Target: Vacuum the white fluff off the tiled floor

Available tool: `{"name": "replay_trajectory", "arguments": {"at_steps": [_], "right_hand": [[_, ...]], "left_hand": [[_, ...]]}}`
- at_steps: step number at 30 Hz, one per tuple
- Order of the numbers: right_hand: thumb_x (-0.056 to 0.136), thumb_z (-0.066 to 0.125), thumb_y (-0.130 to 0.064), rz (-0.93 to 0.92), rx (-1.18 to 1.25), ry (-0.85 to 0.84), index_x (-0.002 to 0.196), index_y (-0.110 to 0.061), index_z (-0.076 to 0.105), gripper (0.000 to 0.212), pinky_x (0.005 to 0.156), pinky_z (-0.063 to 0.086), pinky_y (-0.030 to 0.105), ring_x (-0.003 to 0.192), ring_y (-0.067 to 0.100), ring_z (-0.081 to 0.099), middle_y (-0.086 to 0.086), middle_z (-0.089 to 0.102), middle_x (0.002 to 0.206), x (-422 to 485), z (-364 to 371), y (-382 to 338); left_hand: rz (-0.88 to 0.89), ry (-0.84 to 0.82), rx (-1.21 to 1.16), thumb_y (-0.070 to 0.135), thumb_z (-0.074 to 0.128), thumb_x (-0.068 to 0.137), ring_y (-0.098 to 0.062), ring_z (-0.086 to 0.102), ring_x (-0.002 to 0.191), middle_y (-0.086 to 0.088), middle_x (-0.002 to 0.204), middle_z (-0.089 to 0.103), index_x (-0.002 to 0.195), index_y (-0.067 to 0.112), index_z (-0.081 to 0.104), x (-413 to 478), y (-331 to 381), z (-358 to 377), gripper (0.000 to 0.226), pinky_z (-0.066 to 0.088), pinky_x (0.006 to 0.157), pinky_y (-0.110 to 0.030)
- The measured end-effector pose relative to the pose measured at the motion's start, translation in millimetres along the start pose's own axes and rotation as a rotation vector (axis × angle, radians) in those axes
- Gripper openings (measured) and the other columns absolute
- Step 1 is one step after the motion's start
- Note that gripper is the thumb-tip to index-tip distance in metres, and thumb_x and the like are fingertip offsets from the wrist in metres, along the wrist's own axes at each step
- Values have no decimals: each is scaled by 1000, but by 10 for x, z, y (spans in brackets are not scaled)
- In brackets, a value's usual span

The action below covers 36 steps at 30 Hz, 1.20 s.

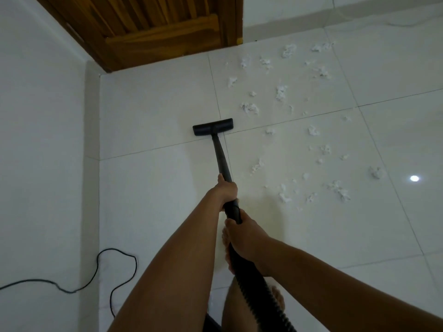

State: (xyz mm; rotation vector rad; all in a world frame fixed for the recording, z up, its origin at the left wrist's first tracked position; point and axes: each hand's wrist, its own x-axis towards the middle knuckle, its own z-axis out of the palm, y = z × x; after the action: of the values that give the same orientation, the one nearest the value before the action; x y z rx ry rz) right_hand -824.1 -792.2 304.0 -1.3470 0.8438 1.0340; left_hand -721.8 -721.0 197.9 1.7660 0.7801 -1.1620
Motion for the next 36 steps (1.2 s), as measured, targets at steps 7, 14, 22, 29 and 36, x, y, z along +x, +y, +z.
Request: {"name": "replay_trajectory", "arguments": {"at_steps": [7,14,22,29,36], "right_hand": [[108,37,-25,-114,-213,27,156,-32,29,49,63,52,30,61,15,56,9,64,91,-317,-39,877],[108,36,-30,-143,-275,66,156,-32,30,48,42,40,16,54,6,52,-3,56,75,-582,120,1585],[108,36,-33,-142,-286,118,156,-32,30,48,38,38,15,48,3,53,-4,56,75,-657,573,2212],[109,38,-27,-141,-64,99,157,-32,27,50,30,36,11,27,-2,49,4,57,71,-876,984,2650],[109,39,-23,-120,56,66,156,-31,29,49,33,41,14,29,4,53,5,57,63,-1150,1076,2983]], "left_hand": [[-20,-2,5,18,36,107,-22,65,89,-22,132,60,160,38,-11,-405,-745,453,74,59,89,-37],[-8,-16,59,15,37,106,-29,64,105,-25,138,55,160,36,-14,-715,-1376,664,77,57,93,-41],[2,-39,71,21,34,108,-22,62,85,-19,119,61,158,38,-16,-852,-2040,606,73,57,76,-36],[26,-52,91,21,33,108,-19,57,77,-16,108,59,159,39,-15,-939,-2590,518,73,57,82,-38],[22,-53,164,19,33,107,-18,57,78,-14,95,59,159,37,-17,-1189,-2937,591,74,55,86,-38]]}}
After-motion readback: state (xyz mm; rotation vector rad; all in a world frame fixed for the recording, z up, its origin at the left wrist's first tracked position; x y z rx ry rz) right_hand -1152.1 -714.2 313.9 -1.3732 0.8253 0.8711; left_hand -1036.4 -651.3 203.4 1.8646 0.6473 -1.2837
